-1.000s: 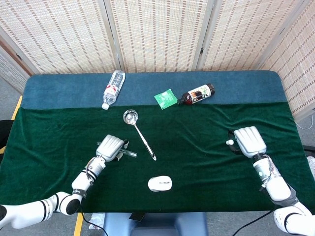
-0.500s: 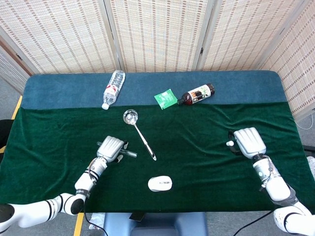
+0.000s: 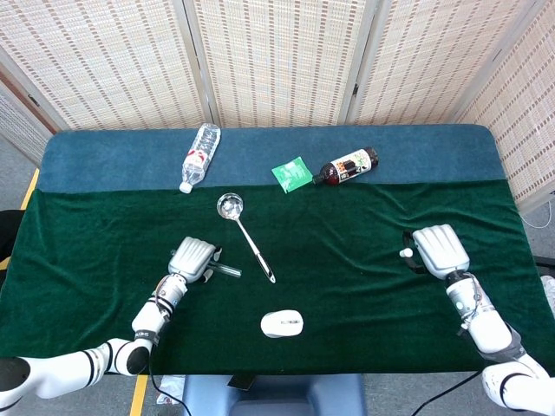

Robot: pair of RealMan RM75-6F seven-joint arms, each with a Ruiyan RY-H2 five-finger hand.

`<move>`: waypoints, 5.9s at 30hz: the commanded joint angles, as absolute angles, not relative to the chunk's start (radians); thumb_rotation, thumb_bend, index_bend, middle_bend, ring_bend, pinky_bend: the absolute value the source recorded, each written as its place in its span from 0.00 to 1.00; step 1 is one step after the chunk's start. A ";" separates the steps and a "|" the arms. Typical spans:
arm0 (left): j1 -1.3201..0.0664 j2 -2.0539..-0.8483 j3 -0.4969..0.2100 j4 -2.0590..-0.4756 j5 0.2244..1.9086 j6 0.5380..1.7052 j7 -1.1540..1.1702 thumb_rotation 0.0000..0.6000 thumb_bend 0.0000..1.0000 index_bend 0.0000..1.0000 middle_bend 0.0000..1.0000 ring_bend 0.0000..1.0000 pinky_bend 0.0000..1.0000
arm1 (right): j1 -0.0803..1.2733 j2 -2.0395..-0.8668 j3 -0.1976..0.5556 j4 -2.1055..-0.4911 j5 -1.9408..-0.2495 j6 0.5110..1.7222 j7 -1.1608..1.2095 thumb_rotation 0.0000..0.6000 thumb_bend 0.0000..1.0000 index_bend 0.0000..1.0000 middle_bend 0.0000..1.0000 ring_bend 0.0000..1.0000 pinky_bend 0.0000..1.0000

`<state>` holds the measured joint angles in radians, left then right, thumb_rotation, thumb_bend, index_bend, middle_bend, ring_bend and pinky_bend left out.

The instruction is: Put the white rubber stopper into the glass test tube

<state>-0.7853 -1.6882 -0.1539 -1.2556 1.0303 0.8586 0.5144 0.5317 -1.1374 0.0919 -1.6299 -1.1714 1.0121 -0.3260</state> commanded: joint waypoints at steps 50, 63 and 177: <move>-0.719 -1.428 -0.256 -1.676 1.016 0.836 0.070 1.00 0.49 0.64 0.88 0.84 0.85 | 0.600 -1.081 0.191 -1.824 -1.391 1.029 -0.054 0.97 0.53 0.66 1.00 1.00 1.00; -0.751 -1.381 -0.290 -1.793 0.975 0.773 -0.055 1.00 0.49 0.65 0.88 0.84 0.85 | 0.699 -1.132 0.236 -1.919 -1.432 0.989 -0.076 0.98 0.53 0.67 1.00 1.00 1.00; -0.837 -1.475 -0.124 -1.645 0.901 1.013 0.360 1.00 0.53 0.68 0.88 0.84 0.85 | 0.733 -1.148 0.192 -1.910 -1.316 1.069 -0.202 0.98 0.46 0.16 1.00 1.00 1.00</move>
